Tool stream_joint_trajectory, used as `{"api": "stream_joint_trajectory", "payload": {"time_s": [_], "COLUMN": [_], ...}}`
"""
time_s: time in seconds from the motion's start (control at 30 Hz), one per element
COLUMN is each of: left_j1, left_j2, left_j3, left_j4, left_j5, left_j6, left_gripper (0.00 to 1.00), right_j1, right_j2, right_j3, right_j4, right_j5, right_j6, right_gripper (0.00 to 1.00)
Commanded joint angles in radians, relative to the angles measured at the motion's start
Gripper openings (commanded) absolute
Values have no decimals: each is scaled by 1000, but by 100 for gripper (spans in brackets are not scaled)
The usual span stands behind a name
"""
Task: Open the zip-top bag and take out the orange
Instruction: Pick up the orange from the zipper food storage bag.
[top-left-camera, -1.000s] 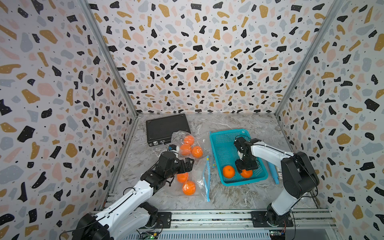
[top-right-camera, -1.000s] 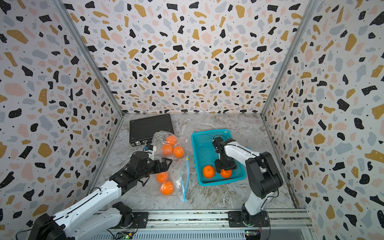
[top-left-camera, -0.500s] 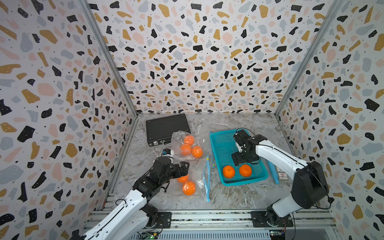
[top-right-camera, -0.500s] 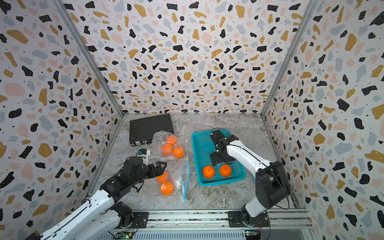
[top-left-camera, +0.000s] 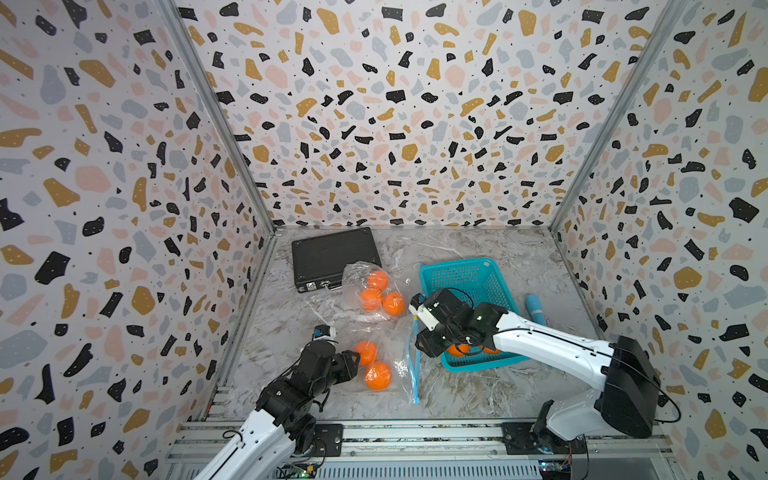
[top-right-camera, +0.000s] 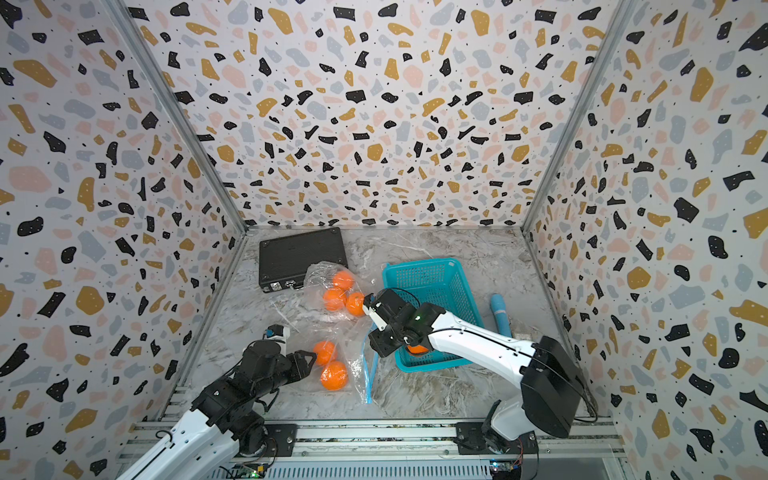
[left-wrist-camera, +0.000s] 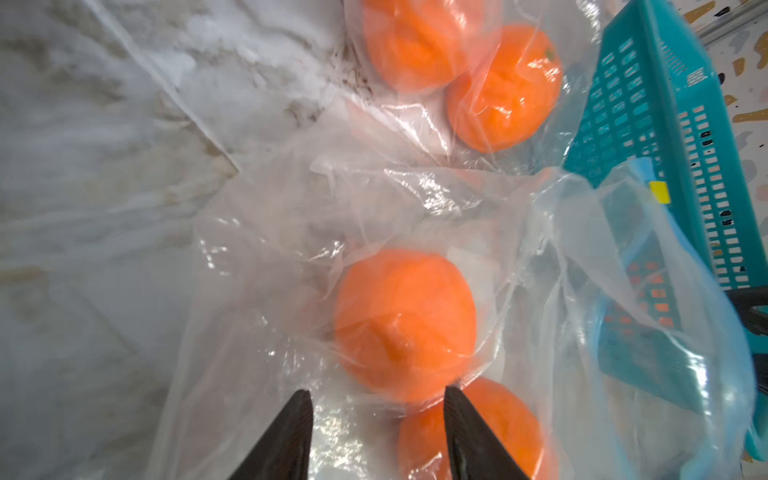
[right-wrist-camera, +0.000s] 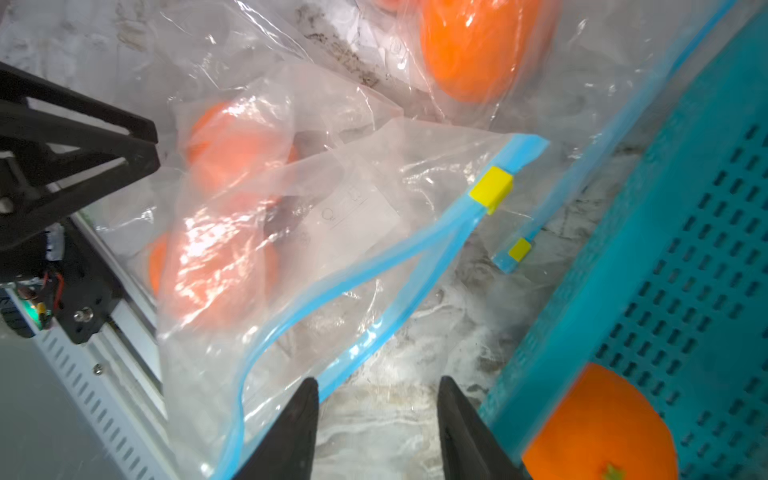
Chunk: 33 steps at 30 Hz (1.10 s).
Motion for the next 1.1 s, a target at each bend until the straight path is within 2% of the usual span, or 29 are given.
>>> {"api": "stream_joint_trajectory", "payload": {"time_s": [0.0, 0.1, 0.2, 0.33, 0.43, 0.57, 0.6, 0.63, 0.7, 0.77, 0.9, 1.0, 1.03, 1.07], "left_j1": [-6, -6, -7, -8, -12, -27, -29, -30, -33, -34, -39, -44, -45, -47], "left_j2": [23, 92, 195, 296, 302, 254, 239, 225, 216, 217, 154, 40, -6, -41], "left_j3": [-33, -34, -60, -54, -61, -47, -51, -55, -57, -46, 22, 88, 100, 108], "left_j4": [73, 119, 226, 262, 310, 228, 221, 213, 195, 178, 79, -58, -92, -113], "left_j5": [-1, -30, -20, -30, -20, -64, -67, -76, -102, -113, -109, -117, -118, -108], "left_j6": [-17, -9, -10, 1, -2, 1, 2, 3, 1, 6, 10, 16, 10, 11], "left_gripper": [47, 38, 37, 33, 27, 24, 22, 15, 9, 14, 51, 71, 73, 70], "right_j1": [11, 19, 29, 35, 47, 70, 71, 71, 71, 71, 71, 71, 71, 71], "right_j2": [23, 60, 108, 155, 178, 203, 209, 216, 246, 278, 294, 280, 279, 282], "right_j3": [-12, -12, 10, 21, 12, 12, 12, 13, 25, 58, 64, 28, 22, 20], "right_j4": [74, 140, 178, 214, 257, 283, 291, 299, 300, 274, 293, 353, 359, 362], "right_j5": [-24, -78, -108, -164, -245, -329, -331, -307, -287, -226, -172, -164, -147, -140], "right_j6": [5, -4, -17, -23, -7, -11, -14, -17, -29, -31, -23, 9, 14, 13], "right_gripper": [47, 46, 46, 46, 48, 55, 59, 62, 63, 62, 60, 59, 59, 59]}}
